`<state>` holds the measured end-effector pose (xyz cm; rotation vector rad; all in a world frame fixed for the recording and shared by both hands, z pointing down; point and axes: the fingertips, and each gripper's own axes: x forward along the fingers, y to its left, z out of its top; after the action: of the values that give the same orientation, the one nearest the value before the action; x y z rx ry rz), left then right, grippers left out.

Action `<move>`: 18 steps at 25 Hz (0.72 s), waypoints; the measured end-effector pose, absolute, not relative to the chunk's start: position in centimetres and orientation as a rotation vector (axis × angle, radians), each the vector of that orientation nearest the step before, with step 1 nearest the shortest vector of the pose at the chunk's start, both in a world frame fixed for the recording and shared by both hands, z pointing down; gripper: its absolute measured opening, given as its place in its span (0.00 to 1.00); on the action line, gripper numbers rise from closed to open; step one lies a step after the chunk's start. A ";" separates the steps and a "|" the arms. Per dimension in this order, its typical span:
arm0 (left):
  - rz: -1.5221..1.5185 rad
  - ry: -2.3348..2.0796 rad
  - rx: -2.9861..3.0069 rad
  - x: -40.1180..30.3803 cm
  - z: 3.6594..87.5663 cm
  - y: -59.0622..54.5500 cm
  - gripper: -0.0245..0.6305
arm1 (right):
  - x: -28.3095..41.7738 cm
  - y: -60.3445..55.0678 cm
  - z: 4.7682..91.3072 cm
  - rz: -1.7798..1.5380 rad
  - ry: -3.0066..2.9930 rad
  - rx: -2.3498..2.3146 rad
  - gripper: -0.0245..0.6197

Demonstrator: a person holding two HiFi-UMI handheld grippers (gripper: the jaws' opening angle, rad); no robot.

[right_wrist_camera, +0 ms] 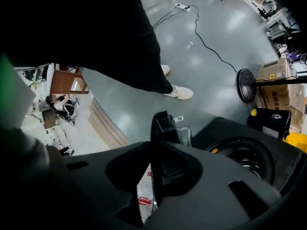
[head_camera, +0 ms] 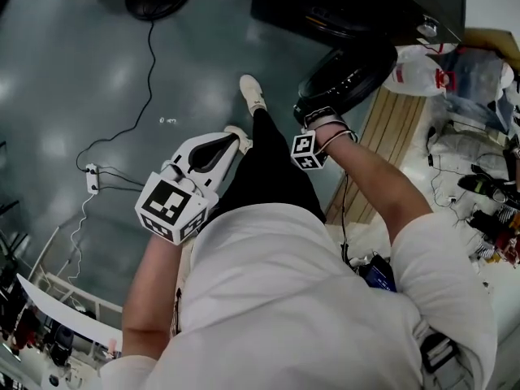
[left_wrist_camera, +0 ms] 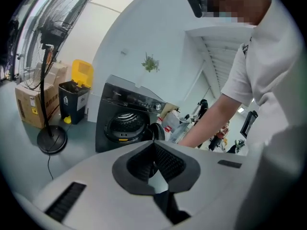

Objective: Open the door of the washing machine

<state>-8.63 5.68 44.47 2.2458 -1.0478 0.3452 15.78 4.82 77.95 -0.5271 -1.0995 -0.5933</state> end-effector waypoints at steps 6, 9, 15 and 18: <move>0.473 -0.804 2.397 -3.3 44.3 6.8 0.06 | 18.1 6.2 78.0 -0.596 -1.085 -0.556 0.15; 0.514 -0.674 2.460 -0.5 44.2 7.1 0.06 | 18.9 6.5 77.9 -0.602 -1.081 -0.567 0.15; 0.587 -0.432 2.548 4.8 44.3 8.1 0.06 | 21.1 7.5 77.8 -0.631 -1.056 -0.591 0.15; 0.614 -0.331 2.577 7.4 44.3 8.4 0.06 | 22.8 7.9 77.9 -0.636 -1.043 -0.603 0.15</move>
<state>7.37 8.42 44.31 2.5767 -0.3309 0.6144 22.80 7.87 77.90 -0.6031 -1.0426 -0.6363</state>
